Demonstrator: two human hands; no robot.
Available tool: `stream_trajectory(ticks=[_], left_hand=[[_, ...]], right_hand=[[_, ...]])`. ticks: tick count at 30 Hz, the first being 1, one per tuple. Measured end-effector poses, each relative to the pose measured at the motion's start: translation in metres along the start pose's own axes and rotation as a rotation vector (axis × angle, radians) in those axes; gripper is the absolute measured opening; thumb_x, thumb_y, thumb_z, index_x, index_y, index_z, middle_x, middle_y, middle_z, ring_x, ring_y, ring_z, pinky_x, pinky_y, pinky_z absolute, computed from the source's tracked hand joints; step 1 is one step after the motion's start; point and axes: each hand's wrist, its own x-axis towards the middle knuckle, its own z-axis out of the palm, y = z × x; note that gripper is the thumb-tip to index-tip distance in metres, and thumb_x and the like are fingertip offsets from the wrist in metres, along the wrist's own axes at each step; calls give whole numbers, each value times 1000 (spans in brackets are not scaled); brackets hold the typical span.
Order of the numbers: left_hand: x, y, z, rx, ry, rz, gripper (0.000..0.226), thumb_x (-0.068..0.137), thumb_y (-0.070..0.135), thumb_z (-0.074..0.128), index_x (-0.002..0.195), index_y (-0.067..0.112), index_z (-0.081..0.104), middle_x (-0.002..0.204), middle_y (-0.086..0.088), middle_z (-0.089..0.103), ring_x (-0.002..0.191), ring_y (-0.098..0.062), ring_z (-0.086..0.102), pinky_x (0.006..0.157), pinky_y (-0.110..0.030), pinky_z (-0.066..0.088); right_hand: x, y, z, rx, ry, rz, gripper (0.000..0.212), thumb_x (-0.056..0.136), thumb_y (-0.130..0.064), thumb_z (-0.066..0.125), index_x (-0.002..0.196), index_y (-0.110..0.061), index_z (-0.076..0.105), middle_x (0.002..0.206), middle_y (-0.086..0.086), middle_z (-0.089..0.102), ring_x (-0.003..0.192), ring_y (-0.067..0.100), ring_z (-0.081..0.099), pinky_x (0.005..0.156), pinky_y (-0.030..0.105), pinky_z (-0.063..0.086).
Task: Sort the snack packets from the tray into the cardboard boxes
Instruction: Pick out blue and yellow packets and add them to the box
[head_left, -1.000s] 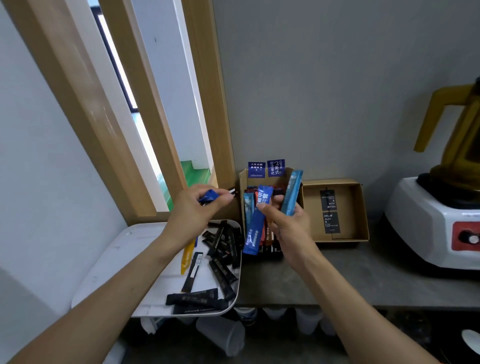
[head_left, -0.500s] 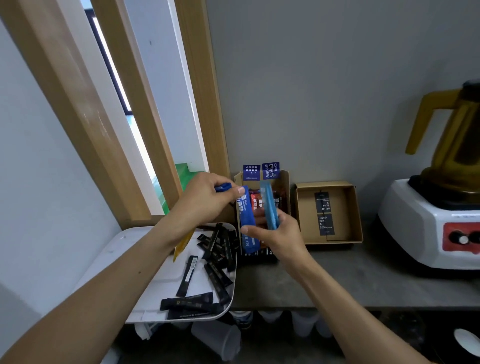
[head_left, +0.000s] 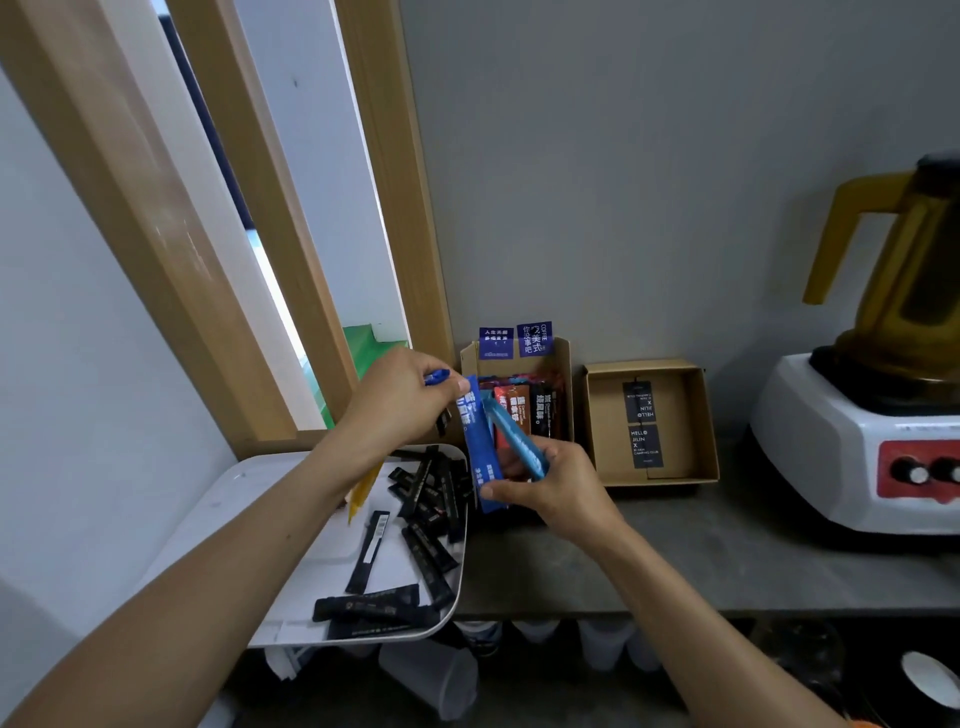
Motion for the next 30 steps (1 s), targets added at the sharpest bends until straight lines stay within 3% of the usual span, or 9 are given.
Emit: stream_trajectory(ticks=[2, 6, 10, 14, 17, 20, 25, 28, 30], left_hand=[[-1, 0, 4, -30, -45, -18, 14, 96, 37, 68, 96, 27, 77, 85, 4, 75, 85, -13, 69, 73, -37, 59], [-5, 3, 9, -46, -228, -46, 11, 91, 34, 75, 95, 25, 78, 87, 10, 73, 88, -7, 68, 70, -31, 56], [-4, 0, 9, -172, -295, -142, 8, 83, 34, 83, 82, 26, 81, 87, -1, 77, 86, -14, 69, 72, -32, 53], [-10, -3, 17, -156, -227, -121, 13, 87, 31, 80, 88, 18, 78, 91, -11, 77, 84, -24, 70, 80, -39, 56], [-14, -5, 21, -158, -224, -112, 17, 93, 34, 73, 94, 18, 77, 91, -10, 77, 93, -31, 71, 84, -46, 58], [-14, -8, 19, -149, -204, -103, 14, 94, 35, 71, 96, 21, 74, 92, -6, 77, 90, -24, 72, 84, -46, 60], [-14, -6, 20, -128, -154, -41, 5, 92, 33, 75, 90, 28, 75, 81, 8, 74, 76, -6, 68, 68, -30, 53], [-13, -9, 21, -189, -147, -87, 11, 93, 35, 72, 94, 26, 76, 87, 4, 75, 82, -9, 69, 70, -27, 54], [-12, -15, 21, -244, -92, -128, 15, 96, 38, 68, 92, 24, 74, 88, -1, 75, 81, -12, 69, 75, -32, 59]], right_hand=[[0, 2, -1, 8, -4, 10, 39, 69, -24, 95, 102, -21, 74, 99, -1, 77, 93, 12, 74, 87, 39, 63], [-2, 0, 1, 191, 57, -20, 41, 75, -29, 91, 111, -20, 75, 108, -2, 77, 100, 13, 74, 84, 32, 61], [-4, -2, 5, 250, 76, -14, 29, 83, -23, 84, 110, -16, 75, 103, 7, 77, 96, 17, 74, 80, 31, 62], [0, -3, 5, 215, 46, 16, 21, 86, -17, 82, 104, -10, 74, 98, 8, 77, 89, 16, 74, 76, 26, 60], [-1, -2, 2, 213, 2, 21, 26, 85, -20, 82, 109, -14, 74, 103, 6, 77, 95, 17, 75, 81, 27, 61], [-4, 3, 2, 211, -14, 18, 25, 85, -21, 83, 107, -13, 75, 102, 7, 77, 96, 20, 75, 86, 32, 62], [-3, 4, 8, 228, 79, -19, 20, 89, -25, 80, 108, -18, 76, 100, 0, 77, 92, 12, 74, 79, 29, 62], [2, 2, 9, 241, 197, 4, 17, 93, -22, 74, 109, -21, 73, 101, -4, 76, 93, 7, 74, 73, 24, 60], [8, 2, 7, 224, 288, 24, 13, 96, -24, 70, 108, -28, 68, 102, -4, 75, 92, 8, 75, 74, 28, 62]])
